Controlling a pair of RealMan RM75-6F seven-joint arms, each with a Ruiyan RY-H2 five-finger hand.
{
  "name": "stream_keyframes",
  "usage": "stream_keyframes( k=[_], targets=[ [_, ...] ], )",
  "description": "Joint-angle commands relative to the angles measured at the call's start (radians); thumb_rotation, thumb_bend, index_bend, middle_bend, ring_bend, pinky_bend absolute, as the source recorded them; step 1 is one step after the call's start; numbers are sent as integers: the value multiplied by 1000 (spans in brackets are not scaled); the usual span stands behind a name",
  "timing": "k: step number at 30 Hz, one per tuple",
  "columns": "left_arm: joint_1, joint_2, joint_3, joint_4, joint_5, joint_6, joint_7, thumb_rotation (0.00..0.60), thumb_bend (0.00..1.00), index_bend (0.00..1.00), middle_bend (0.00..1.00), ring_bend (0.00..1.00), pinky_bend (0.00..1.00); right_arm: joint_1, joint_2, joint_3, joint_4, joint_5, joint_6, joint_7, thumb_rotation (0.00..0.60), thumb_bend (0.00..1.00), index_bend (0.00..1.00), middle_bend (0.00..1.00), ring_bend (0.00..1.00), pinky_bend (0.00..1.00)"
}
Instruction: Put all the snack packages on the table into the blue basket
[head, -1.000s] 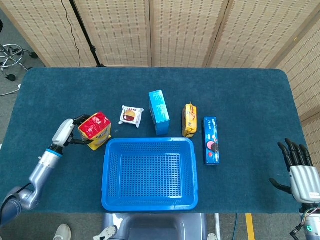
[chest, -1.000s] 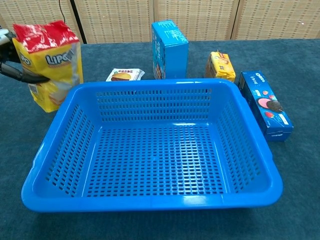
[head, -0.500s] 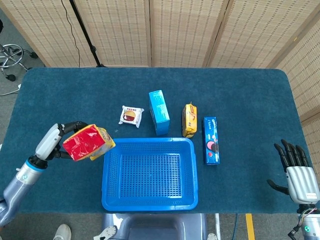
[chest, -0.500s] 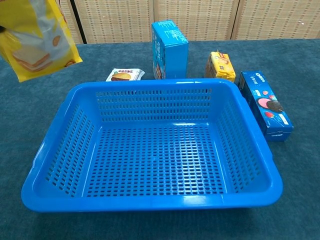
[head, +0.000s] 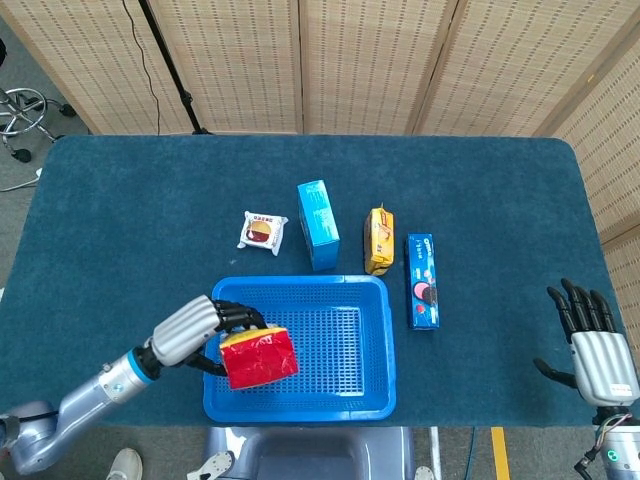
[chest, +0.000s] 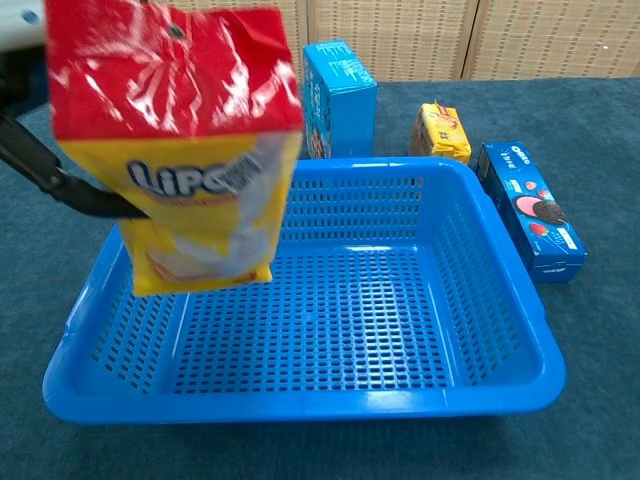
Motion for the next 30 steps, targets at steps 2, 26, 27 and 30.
stream_keyframes(
  k=[2, 26, 27, 30],
  targets=[
    [-61, -60, 20, -31, -44, -108, -26, 600, 29, 72, 5, 60, 172, -1, 0, 3, 3, 8, -1, 3, 600, 0, 0, 0, 0, 0],
    [-137, 15, -158, 363, -211, -93, 253, 600, 0, 0, 0, 0, 0, 27, -22, 19, 3, 70, -66, -48, 600, 0, 0, 0, 0, 0],
    [-156, 14, -163, 378, -206, -111, 303, 600, 0, 0, 0, 0, 0, 28, -24, 22, 3, 77, -70, -55, 600, 0, 0, 0, 0, 0],
    [-215, -3, -187, 400, -209, -173, 456, 600, 0, 0, 0, 0, 0, 31, -36, 40, 7, 116, -72, -97, 600, 0, 0, 0, 0, 0]
  ],
)
